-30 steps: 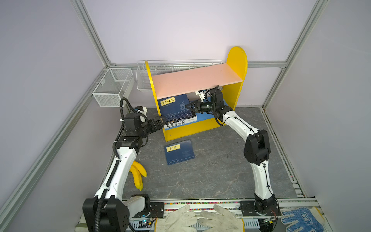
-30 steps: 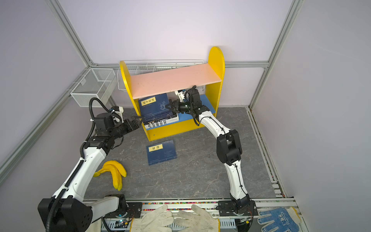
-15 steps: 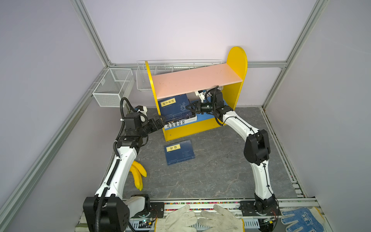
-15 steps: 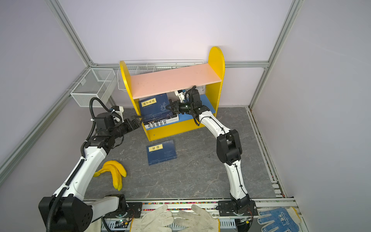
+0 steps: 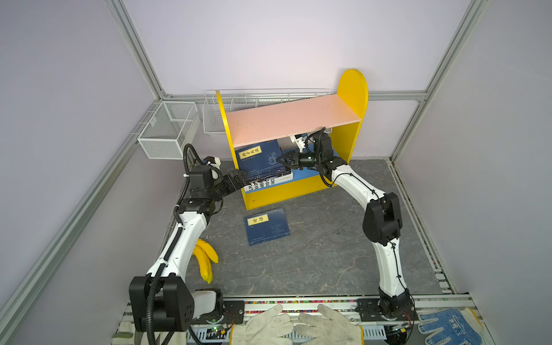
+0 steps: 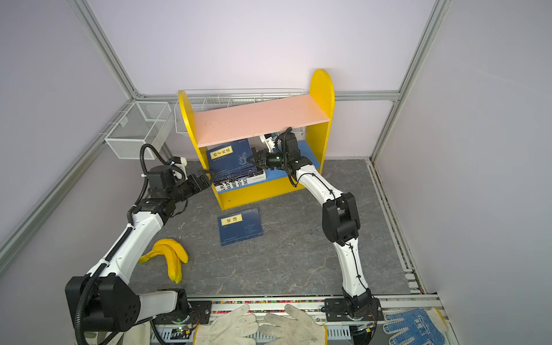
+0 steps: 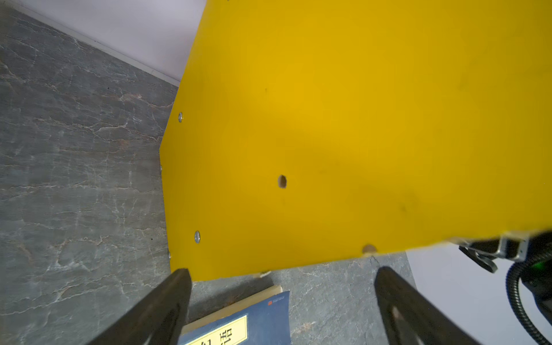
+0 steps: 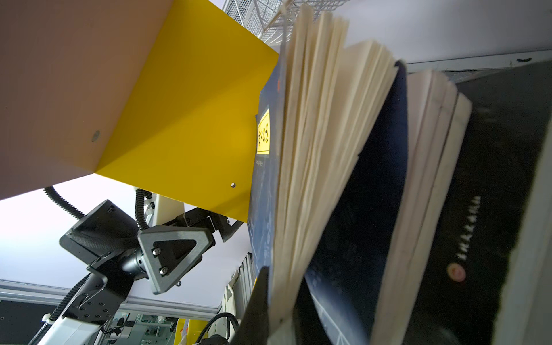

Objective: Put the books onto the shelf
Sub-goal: 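Push the blue book against the shelved books with the right gripper while left holds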

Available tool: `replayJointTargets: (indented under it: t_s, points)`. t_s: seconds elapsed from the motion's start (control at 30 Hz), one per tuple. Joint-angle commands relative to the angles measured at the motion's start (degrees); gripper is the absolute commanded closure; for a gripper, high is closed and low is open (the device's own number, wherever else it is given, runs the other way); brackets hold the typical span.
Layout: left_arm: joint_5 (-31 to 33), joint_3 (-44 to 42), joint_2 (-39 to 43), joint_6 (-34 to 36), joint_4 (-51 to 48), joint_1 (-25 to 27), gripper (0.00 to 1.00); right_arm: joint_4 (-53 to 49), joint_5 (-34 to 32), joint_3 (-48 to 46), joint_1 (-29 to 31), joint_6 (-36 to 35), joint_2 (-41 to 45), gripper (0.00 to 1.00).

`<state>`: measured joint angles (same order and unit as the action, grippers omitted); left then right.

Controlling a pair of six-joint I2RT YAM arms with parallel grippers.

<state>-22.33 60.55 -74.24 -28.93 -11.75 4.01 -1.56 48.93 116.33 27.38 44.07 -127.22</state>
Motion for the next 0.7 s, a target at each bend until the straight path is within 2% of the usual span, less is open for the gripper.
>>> replayJointTargets:
  t_s: [0.0, 0.1, 0.23, 0.4, 0.5, 0.6, 0.67]
  points:
    - [0.64, 1.18, -2.1, -1.6, 3.84, -0.24, 0.04, -1.94, 1.38, 1.09, 0.74, -1.21, -1.72, 0.93]
    - [3.49, 2.16, -3.82, -2.17, 4.31, 0.65, 0.04, -3.79, 0.8, 1.09, 1.16, -2.97, -1.63, 0.93]
    - [11.21, 4.53, -6.18, -0.74, 1.03, 3.88, 0.04, -5.25, 0.22, 0.41, 1.28, -3.91, -1.47, 0.93]
    - [14.52, 5.27, -8.54, -1.77, 0.45, 5.98, 0.04, -6.19, -0.63, 0.31, 1.36, -4.62, -1.6, 0.92]
    - [19.29, 4.94, -8.82, -3.06, -2.31, 6.45, 0.05, -7.59, -2.43, 1.16, 1.15, -6.11, -1.94, 0.87]
    - [22.84, 3.0, -8.21, -4.85, -3.45, 6.54, 0.05, -9.94, -5.37, 2.7, 0.71, -7.25, -2.48, 0.73]
    - [24.09, 1.88, -7.72, -5.51, -3.77, 6.54, 0.05, -10.28, -6.99, 3.21, 0.34, -7.87, -2.34, 0.69]
